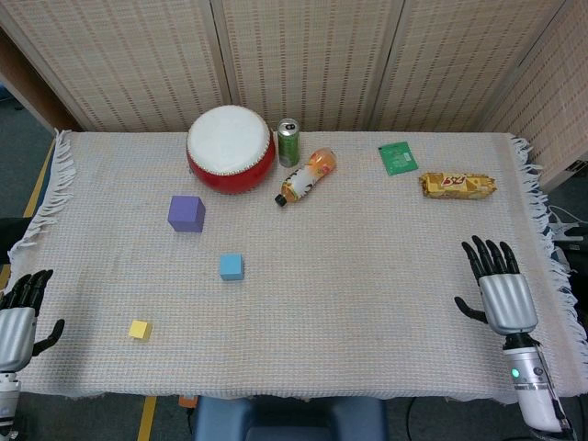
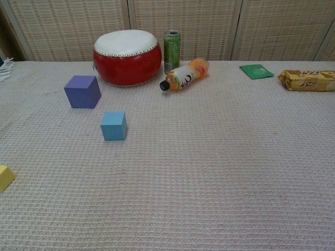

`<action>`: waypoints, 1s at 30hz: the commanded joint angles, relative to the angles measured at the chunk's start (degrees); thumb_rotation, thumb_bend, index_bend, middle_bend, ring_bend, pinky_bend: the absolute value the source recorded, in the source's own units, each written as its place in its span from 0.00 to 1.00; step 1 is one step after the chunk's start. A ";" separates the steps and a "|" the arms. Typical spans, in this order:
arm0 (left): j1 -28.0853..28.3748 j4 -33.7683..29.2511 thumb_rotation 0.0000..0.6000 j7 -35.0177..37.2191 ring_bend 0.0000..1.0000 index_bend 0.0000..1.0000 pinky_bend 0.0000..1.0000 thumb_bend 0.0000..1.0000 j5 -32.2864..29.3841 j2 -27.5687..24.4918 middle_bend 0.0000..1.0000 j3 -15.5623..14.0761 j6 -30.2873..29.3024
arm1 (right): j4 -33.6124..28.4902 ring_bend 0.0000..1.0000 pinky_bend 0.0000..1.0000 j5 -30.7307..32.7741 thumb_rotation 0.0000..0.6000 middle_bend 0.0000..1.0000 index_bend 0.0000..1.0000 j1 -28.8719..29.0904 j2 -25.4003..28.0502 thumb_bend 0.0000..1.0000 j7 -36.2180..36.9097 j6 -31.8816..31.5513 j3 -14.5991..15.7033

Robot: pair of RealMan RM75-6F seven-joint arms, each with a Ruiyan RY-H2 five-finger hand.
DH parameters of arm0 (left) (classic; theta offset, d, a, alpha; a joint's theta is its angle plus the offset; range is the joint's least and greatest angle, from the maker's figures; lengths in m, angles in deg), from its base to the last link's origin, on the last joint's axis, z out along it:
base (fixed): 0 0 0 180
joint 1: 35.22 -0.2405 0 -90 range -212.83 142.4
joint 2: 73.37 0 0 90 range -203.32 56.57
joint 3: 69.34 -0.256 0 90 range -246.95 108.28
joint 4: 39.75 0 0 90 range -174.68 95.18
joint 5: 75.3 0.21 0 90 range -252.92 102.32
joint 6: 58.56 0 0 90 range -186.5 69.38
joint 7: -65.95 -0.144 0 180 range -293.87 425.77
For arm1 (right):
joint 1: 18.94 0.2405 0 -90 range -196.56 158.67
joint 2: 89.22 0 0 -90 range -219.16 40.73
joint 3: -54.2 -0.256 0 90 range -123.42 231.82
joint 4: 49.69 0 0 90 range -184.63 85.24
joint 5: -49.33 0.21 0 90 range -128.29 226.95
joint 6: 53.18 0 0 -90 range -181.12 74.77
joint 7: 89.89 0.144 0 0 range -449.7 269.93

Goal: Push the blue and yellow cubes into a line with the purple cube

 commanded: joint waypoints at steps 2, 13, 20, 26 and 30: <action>1.47 -1.47 1.00 -2.71 0.06 0.00 0.25 0.35 0.76 -0.27 0.08 -0.14 1.11 | -0.99 0.00 0.00 -0.60 0.79 0.00 0.00 -0.60 0.40 0.00 -0.22 -0.56 0.08; 12.95 -9.43 1.00 -11.18 0.78 0.01 0.94 0.35 1.36 2.66 0.67 4.12 12.93 | -1.65 0.00 0.00 -2.71 0.79 0.00 0.00 -1.74 0.96 0.00 1.16 -2.98 -0.09; 21.21 -10.62 1.00 -21.14 1.00 0.13 1.00 0.34 -12.67 9.23 0.97 8.49 22.69 | -2.93 0.00 0.00 -1.95 0.79 0.00 0.00 -2.15 2.20 0.00 1.82 -3.11 -0.78; 26.21 -7.86 1.00 -31.42 1.00 0.15 1.00 0.34 -22.89 16.13 1.00 10.12 23.49 | -3.23 0.00 0.00 -1.21 0.79 0.00 0.00 -1.99 2.85 0.00 2.93 -1.70 -0.91; 28.81 -5.84 1.00 -34.49 1.00 0.14 1.00 0.34 -26.44 19.06 1.00 10.56 23.30 | -3.69 0.00 0.00 -1.06 0.79 0.00 0.00 -2.01 3.21 0.00 2.68 -1.10 -0.70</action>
